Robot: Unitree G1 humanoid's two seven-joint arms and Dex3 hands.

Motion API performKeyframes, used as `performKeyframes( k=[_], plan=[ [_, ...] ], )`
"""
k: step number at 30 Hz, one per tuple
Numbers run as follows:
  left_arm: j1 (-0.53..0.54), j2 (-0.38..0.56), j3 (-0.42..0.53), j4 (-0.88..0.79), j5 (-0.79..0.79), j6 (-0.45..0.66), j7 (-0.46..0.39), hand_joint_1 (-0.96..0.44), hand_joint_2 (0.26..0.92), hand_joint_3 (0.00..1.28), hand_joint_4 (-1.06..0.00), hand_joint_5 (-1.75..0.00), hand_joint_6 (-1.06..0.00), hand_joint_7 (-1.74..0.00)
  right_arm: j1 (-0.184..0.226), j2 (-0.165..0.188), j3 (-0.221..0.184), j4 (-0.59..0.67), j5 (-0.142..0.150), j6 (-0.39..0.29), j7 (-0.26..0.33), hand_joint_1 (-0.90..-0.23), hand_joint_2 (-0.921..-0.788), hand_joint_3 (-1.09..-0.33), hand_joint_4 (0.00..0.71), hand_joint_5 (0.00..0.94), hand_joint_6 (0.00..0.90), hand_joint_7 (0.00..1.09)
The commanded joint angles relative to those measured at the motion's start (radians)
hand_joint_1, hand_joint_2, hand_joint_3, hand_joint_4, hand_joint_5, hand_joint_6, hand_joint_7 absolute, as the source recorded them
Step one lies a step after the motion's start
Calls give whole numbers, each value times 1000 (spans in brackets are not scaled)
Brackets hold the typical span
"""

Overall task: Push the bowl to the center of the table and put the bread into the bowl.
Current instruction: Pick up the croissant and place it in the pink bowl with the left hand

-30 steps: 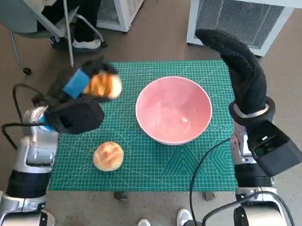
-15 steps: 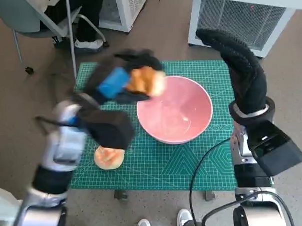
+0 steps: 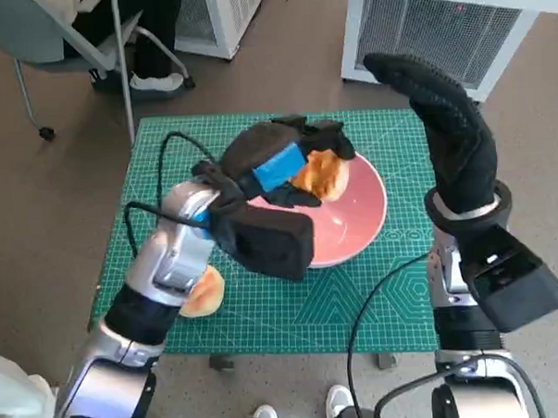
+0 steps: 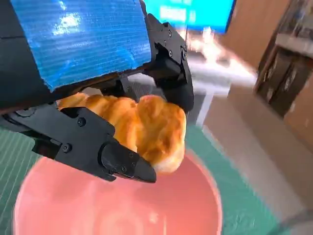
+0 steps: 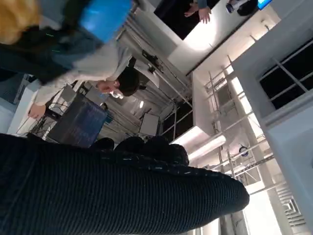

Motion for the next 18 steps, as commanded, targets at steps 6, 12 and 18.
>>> performKeyframes(
  k=[6, 12, 18],
  plan=[
    [-3, 24, 12, -50, -32, 58, -130, -433, 921, 59, -55, -8, -240, -54, 48, 1, 11, -47, 16, 36, 4, -563, -921, -849, 253, 13, -1, 617],
    [47, 58, 50, -129, -61, 35, -120, -449, 921, 55, -14, -2, -223, -30, 53, 1, 13, -59, 17, 43, 5, -560, -921, -842, 252, 14, -1, 615],
    [122, 119, 119, -267, -98, -7, -115, -428, 921, 41, -36, -11, -241, -33, 60, 5, 16, -72, 16, 52, -1, -560, -921, -843, 250, 14, -1, 615]
  ],
)
